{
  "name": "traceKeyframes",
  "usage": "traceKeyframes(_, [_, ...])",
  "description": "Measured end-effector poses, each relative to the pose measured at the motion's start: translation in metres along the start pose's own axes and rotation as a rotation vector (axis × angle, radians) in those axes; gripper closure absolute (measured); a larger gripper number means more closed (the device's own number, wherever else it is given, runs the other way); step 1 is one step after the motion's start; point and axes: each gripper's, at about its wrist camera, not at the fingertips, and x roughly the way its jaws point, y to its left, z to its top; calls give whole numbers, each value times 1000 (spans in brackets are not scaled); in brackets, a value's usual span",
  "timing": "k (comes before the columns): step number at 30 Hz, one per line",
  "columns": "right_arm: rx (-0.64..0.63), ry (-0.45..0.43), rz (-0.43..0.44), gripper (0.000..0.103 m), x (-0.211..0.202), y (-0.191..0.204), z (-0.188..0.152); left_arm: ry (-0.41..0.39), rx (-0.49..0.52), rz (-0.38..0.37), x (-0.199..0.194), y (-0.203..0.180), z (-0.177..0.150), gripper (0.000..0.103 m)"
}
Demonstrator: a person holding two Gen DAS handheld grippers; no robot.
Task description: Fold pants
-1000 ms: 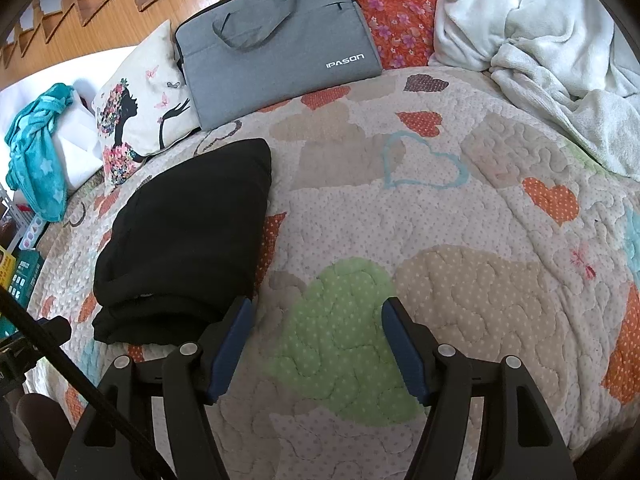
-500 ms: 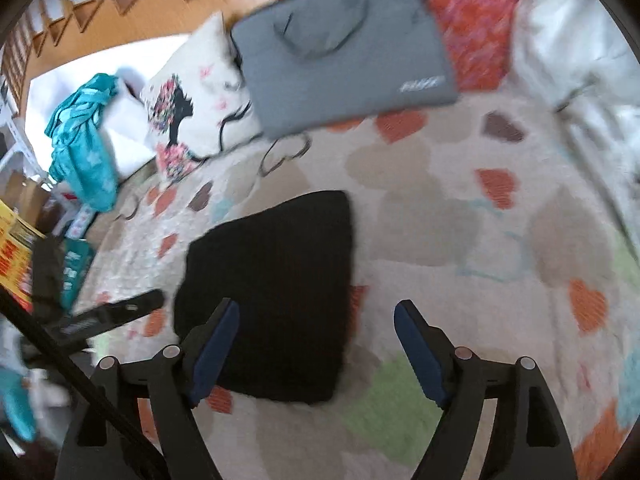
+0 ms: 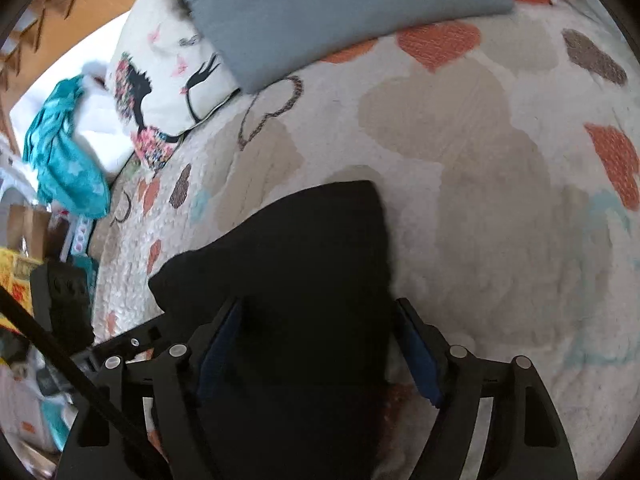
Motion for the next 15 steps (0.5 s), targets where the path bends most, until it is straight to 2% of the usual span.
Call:
traceKeyframes(1, [-15,4,-7,34,1,4,1,13,-16,-30,0,-2,1,52])
traceKeyframes(2, [-16,5,3,50,0,6,1,17,-19,-53,-2,-6,2,59])
traceKeyframes(5, [0,-4,24,74,-9,11,2,-13,13,-35,-13,-20,2,72])
traceKeyframes(7, [-12,-27,21,77,-19,17,3,-36,0,-73,-24,-24,7,74])
traceKeyframes(12, [-38,-146,46,78,-48,34,25,-109,-12,-108,-42,-31,32,74])
traceKeyframes(15, [-37,-179,45,78,-48,38,42,-135,-37,-101,-37,-30,52,74])
